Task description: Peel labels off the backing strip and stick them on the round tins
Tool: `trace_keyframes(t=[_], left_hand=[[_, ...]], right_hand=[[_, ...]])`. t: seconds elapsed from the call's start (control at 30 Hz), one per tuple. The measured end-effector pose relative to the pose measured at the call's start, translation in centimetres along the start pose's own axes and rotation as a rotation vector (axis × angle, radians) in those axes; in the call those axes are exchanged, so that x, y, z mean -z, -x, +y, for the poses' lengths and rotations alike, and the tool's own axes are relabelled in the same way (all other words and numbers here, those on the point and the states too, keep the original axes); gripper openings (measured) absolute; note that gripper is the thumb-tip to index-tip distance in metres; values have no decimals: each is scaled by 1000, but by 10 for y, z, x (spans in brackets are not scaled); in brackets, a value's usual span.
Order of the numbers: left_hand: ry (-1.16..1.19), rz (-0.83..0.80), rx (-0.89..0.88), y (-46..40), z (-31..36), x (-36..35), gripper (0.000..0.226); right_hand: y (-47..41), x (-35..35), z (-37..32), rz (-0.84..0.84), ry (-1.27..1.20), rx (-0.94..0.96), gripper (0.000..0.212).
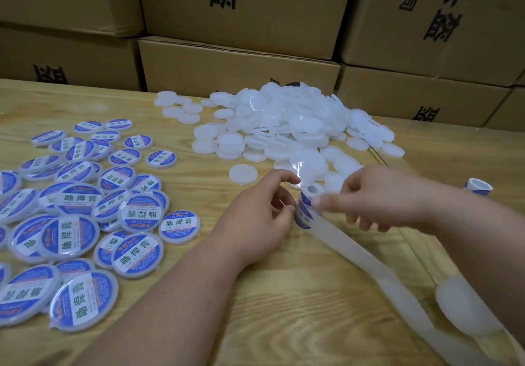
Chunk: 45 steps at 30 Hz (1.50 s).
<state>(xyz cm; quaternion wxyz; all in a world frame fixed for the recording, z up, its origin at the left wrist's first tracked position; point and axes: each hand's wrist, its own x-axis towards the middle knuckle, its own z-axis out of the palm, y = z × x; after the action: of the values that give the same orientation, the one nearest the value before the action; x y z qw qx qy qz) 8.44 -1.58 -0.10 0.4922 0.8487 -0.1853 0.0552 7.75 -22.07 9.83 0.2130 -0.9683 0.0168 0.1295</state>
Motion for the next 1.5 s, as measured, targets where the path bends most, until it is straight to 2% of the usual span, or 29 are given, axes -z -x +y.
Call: trace_keyframes(t=[0.07, 0.13, 0.2, 0.3, 0.4, 0.47, 0.57, 0.67, 0.83, 1.0, 1.1, 1.2, 1.27, 1.5], left_hand=[[-168, 103, -24, -2, -3, 4, 45], [-349, 220, 19, -7, -8, 11, 56], [-410, 183, 143, -9, -9, 15, 66], [-524, 43, 209, -10, -11, 9, 66], [-506, 156, 214, -12, -12, 9, 52], [-514, 240, 231, -12, -13, 10, 43], [-599, 242, 276, -12, -16, 10, 48], [-614, 226, 297, -11, -16, 10, 50], [-634, 233, 346, -6, -5, 16, 53], [-675, 131, 450, 15, 3, 23, 51], [-546, 142, 462, 20, 10, 27, 53], [-362, 230, 404, 23, 15, 21, 56], [-267, 252, 327, 23, 16, 10, 46], [-144, 147, 74, 16, 21, -15, 25]], right_hand=[[10, -5, 0, -55, 72, 24, 57], [15, -11, -1, -75, 85, 64, 28], [15, -17, -1, -56, 119, 83, 5], [12, -28, 1, -25, 116, 50, 17], [8, -45, 1, 101, 49, 29, 18], [6, -56, -1, 210, 16, 44, 26], [2, -72, -1, 334, 22, 130, 32], [-3, -80, 7, 320, -95, 242, 31], [-4, -80, 15, 285, -256, 335, 14], [-9, -84, 15, 346, -234, 364, 17], [-10, -86, 14, 360, -262, 353, 18], [-11, -87, 13, 376, -283, 309, 17], [-11, -88, 12, 391, -282, 296, 25], [-17, -92, 12, 479, -374, 329, 30]])
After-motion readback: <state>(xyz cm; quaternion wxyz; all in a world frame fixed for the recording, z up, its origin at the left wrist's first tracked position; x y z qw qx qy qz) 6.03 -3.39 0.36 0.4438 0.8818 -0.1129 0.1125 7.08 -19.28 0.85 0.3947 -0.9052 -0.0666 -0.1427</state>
